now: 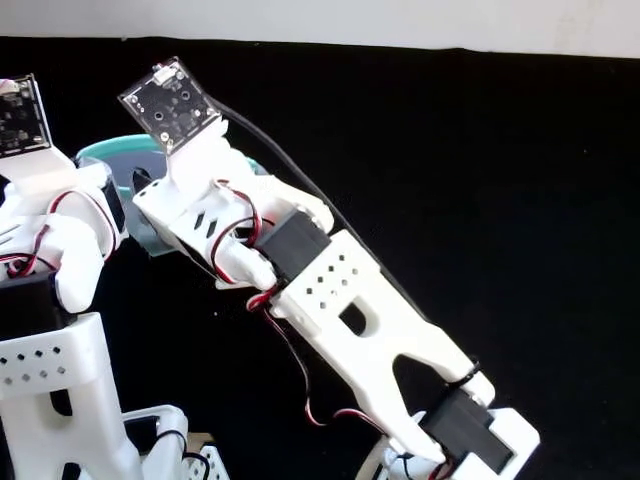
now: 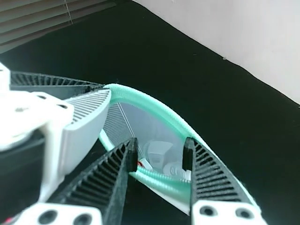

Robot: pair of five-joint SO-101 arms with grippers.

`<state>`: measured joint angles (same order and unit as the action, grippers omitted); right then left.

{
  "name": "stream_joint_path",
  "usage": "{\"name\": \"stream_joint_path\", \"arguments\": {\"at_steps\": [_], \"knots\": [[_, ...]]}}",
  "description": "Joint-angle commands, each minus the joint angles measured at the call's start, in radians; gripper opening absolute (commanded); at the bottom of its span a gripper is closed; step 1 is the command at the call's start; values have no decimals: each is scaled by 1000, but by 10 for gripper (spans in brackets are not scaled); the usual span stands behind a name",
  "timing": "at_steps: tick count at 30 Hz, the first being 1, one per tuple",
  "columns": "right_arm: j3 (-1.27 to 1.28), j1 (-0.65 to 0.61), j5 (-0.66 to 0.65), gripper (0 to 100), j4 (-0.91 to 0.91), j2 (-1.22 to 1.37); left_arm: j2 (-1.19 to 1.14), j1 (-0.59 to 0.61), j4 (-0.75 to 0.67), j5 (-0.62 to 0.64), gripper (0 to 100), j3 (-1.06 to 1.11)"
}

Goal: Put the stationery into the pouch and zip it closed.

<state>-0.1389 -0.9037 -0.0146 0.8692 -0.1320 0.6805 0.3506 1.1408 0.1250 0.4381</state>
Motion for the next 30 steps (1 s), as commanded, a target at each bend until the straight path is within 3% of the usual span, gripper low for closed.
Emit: {"name": "stream_joint_path", "arguments": {"at_steps": [1, 11, 18, 30], "knots": [[-13, 22, -9, 161, 5, -61, -56, -1, 14, -6, 7, 13], [-19, 25, -9, 159, 39, -125, -56, -1, 14, -6, 7, 13], [-134, 25, -15, 159, 237, -166, -56, -1, 14, -6, 7, 13], [-140, 18, -249, 159, 496, -200, -56, -1, 14, -6, 7, 15]]}}
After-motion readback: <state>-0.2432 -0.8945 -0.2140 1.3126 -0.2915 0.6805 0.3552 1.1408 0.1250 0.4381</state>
